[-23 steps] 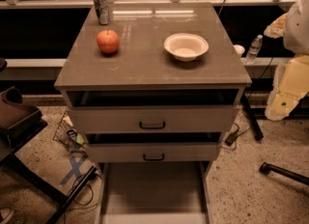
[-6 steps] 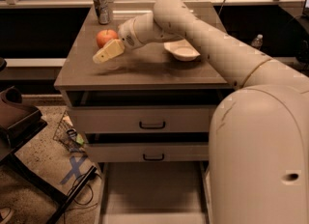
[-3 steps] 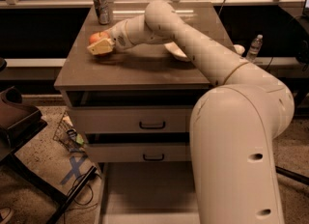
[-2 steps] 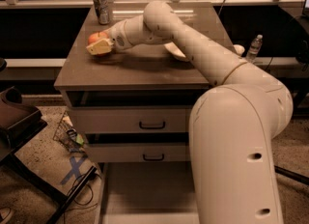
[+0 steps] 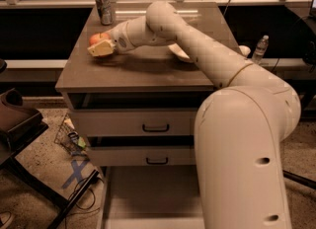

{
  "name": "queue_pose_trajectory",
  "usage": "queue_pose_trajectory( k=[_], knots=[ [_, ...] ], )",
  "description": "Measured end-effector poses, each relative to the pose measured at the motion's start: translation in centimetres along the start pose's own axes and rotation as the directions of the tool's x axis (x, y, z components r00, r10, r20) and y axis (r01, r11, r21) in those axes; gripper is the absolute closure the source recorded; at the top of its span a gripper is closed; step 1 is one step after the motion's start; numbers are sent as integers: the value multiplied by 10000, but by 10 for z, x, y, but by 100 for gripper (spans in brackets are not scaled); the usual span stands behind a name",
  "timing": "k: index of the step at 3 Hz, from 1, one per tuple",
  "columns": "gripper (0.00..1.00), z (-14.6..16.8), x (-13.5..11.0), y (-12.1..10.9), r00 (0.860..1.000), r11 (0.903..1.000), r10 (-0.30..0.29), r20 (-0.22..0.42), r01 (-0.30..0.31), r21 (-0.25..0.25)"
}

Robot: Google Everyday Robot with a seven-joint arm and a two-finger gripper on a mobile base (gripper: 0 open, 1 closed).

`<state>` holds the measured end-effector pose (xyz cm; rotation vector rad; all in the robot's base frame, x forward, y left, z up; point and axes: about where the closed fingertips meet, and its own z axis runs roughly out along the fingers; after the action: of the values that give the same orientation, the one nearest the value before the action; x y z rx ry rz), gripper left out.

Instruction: Place apple into bottom drawer

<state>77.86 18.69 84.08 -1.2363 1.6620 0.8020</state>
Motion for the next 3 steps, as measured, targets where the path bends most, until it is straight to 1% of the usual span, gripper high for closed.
queue_pose_trajectory(
  k=[1,2,3],
  knots=[
    [100,-4,0,2,10000,10000,7,12,-7,42],
    [100,-34,2,21,9999,9993,86,102,-89,368],
    [100,-110,-54,63,9919,9890,-272,1241,86,1479]
  ],
)
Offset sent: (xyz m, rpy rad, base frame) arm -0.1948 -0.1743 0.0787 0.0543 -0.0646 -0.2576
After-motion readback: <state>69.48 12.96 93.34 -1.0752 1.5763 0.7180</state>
